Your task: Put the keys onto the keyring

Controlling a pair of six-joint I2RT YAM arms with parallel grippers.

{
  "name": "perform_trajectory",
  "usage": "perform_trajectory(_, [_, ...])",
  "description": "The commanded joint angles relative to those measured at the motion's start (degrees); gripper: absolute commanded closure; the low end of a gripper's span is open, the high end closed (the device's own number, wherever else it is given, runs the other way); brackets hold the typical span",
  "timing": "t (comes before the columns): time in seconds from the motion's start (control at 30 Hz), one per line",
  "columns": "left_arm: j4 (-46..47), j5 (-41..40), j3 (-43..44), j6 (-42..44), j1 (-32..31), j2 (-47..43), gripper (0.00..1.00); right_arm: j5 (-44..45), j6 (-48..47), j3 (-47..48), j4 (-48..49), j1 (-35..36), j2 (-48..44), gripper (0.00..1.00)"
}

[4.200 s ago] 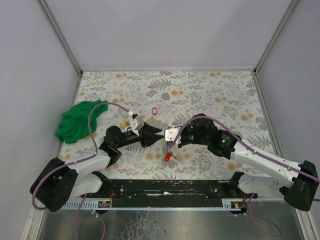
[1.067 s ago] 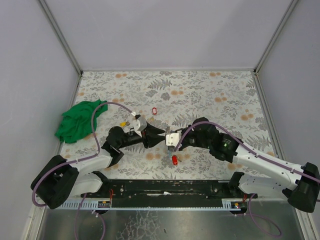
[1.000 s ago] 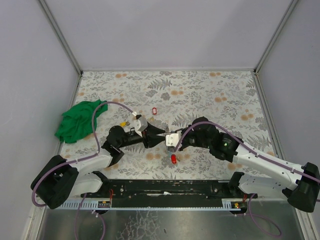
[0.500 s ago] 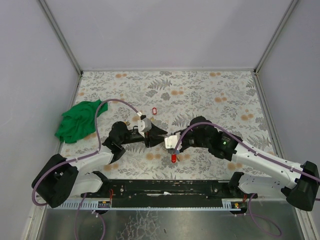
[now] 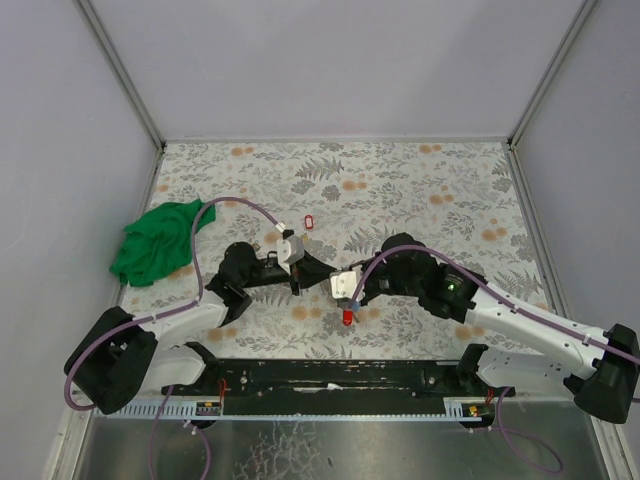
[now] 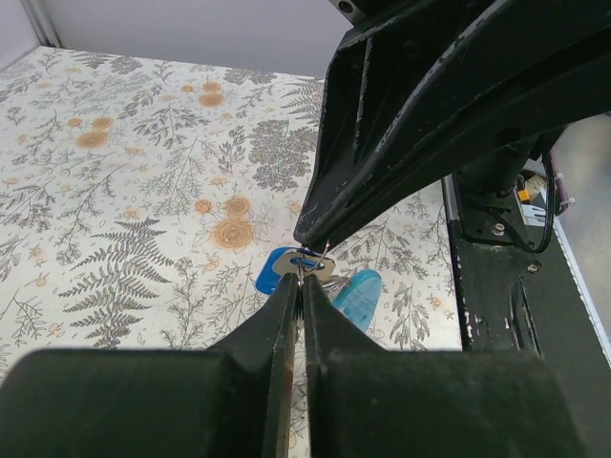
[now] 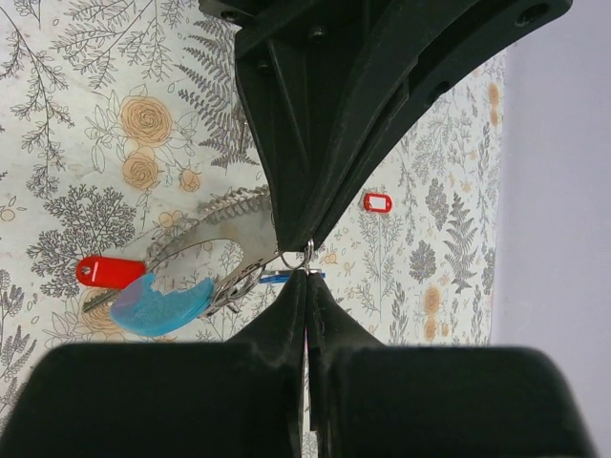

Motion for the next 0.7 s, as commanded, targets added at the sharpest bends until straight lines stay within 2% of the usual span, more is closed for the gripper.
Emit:
perform_trajectory(0.0, [2.07, -2.95, -1.08, -1.89, -0.05, -1.66, 1.00, 4.02, 1.44, -1.56, 1.90, 0.47, -3.89, 1.00])
perform_trajectory(0.37, [9.58, -6.00, -2.35, -7.84, -0.11, 0.84, 1.00, 4.29, 7.91, -9.75, 5.93, 0.71, -6.33, 1.00])
perform_trajectory(0.67, [18.62, -7.24, -4.06, -13.19, -0.11, 3.23, 1.00, 1.29, 10.58, -12.01, 12.70, 0.95, -2.74, 1.00])
